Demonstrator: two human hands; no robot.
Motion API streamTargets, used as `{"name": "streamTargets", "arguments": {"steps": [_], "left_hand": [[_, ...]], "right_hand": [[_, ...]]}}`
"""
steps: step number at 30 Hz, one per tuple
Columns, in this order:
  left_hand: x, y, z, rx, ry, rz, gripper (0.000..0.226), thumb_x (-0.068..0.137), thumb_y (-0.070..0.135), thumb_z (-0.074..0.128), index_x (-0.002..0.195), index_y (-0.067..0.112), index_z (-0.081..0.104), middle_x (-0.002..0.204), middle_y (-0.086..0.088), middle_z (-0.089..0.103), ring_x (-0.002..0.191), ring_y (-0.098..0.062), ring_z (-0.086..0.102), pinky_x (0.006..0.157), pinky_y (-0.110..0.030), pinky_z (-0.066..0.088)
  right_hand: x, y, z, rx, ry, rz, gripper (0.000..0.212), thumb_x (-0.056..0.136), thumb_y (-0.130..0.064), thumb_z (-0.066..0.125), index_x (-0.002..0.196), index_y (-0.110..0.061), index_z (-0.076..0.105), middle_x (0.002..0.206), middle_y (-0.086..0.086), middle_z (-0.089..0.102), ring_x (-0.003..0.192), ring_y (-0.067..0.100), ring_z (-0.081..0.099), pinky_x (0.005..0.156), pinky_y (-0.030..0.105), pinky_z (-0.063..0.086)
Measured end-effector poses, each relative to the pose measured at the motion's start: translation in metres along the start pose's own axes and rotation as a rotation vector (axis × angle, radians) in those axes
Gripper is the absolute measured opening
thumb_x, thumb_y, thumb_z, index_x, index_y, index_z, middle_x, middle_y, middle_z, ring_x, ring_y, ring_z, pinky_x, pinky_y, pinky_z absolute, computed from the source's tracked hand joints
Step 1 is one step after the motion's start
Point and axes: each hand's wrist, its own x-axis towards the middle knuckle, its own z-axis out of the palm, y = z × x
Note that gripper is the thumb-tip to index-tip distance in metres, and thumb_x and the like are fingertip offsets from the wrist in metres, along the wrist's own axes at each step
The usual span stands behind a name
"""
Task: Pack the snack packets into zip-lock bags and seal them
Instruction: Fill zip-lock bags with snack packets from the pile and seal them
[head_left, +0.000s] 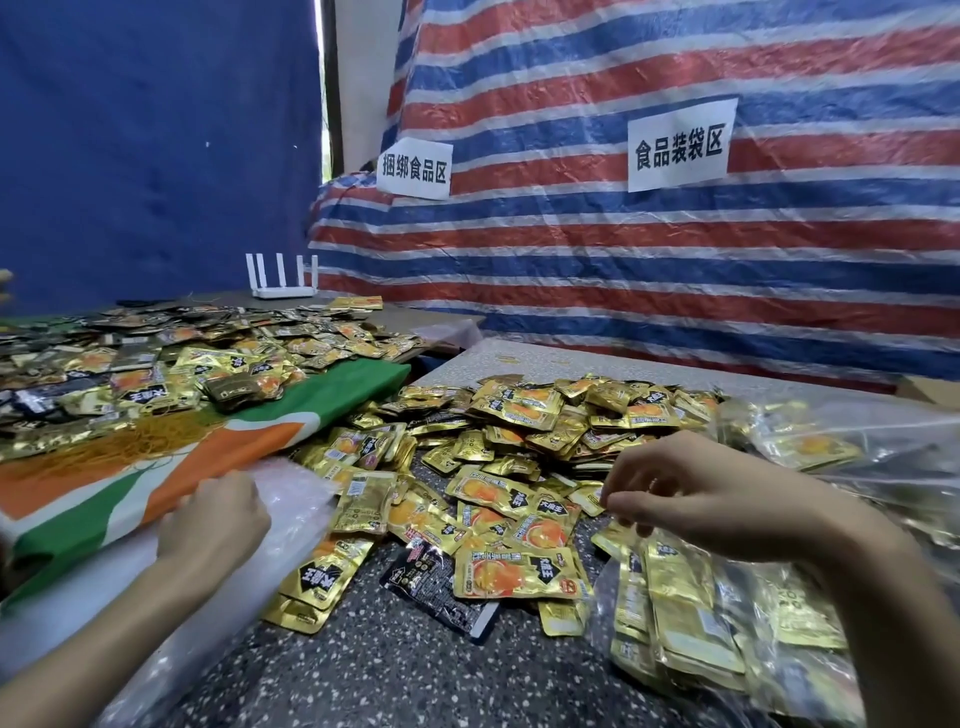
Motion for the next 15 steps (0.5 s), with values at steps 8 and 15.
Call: {"name": "streamTargets", "arguments": {"steps": [8,15], "left_hand": [[-0.02,0.059,-0.065,-0.359,0.093,0.287,0.015,0.095,0.012,0.059,0.08,0.015,0.058,0.077,-0.008,0.067,0.071,-0.03,0.062,0.066,-0.046,0.055],[-0.072,0.14,-0.097,-0.959,-0.55,0.661,0.025,0.096,-0.01,0.044,0.097,0.007,0.062,0.076,-0.004,0.067,0.067,-0.018,0.063,0.061,-0.03,0.051]], "right_hand": [[-0.002,-0.003,0.0,0.065,0.114,-0.05,0.026,0.09,-0.043,0.064,0.116,-0.043,0.056,0.107,-0.014,0.065,0.096,-0.006,0.062,0.09,0.029,0.057],[0.0,-0.012,0.003,0.039,0.246,-0.217,0.081,0.078,-0.054,0.071,0.147,-0.05,0.027,0.146,-0.033,0.035,0.129,-0.016,0.036,0.105,0.011,0.033]]}}
